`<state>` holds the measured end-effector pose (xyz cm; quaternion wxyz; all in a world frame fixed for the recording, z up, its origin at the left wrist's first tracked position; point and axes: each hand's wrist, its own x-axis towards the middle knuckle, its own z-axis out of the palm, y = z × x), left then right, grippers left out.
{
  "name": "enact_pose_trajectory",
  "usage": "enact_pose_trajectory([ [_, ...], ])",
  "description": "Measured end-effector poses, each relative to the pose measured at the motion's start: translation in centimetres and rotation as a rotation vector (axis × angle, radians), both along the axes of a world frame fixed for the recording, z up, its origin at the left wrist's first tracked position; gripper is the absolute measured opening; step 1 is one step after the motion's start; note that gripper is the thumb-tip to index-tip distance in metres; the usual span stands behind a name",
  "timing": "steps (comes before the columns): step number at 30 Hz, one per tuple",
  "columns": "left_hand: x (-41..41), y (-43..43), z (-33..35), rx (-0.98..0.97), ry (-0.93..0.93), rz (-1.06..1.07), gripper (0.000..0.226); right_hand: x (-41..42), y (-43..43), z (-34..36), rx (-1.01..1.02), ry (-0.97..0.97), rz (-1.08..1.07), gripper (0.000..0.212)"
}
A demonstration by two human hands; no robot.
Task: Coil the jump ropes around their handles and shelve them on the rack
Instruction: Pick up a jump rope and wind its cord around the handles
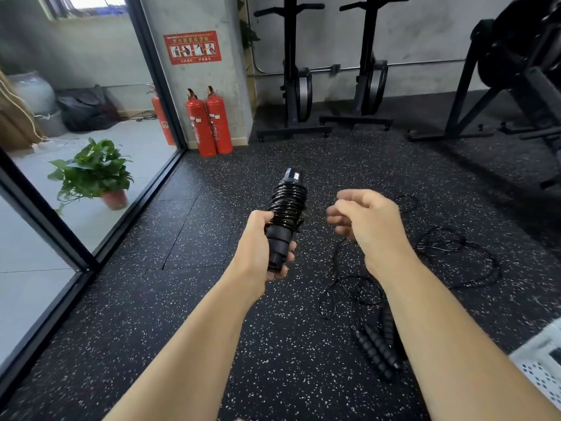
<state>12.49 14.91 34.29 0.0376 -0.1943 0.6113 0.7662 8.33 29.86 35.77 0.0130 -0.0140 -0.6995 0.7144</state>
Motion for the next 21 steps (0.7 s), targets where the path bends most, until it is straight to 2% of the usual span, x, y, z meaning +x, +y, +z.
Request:
enact_pose_trajectory([
  [3,-0.2,0.7,-0.6,-0.147,0.080,0.025,0.028,0.3,-0.5,-0.4,-0.018,-0.204,0.192,0.014],
  [5,-0.4,1.2,-1.0,-0.258,0.139,-0.013,0.026,0.6,-1.1,-0.7,-0.024,-0.248,0.250,0.018],
  [8,-0.8,1.7,-1.9,-0.368,0.170,-0.101,0.039,0.6,-1.4,-1.1,-0.081,-0.233,0.203,0.014],
  [10,-1.0,1.9,-2.3,-0.395,0.174,-0.160,0.046,0.4,-1.1,-1.4,-0.087,-0.235,0.132,0.020],
  [13,-1.4,1.9,-2.5,-0.389,0.151,-0.207,0.045,0.2,-0.5,-1.9,-0.072,-0.257,0.078,0.025],
  [16,-2.0,1.5,-2.6,-0.334,0.113,-0.189,0.023,-0.3,0.1,-2.5,-0.079,-0.300,0.059,0.029],
  [19,-2.5,1.8,-2.8,-0.269,0.057,-0.174,0.021,-0.5,0.8,-3.2,-0.075,-0.345,0.062,0.030],
  [21,-2.8,2.4,-3.1,-0.239,0.024,-0.165,0.023,-0.3,1.1,-3.4,-0.060,-0.376,0.054,0.044],
])
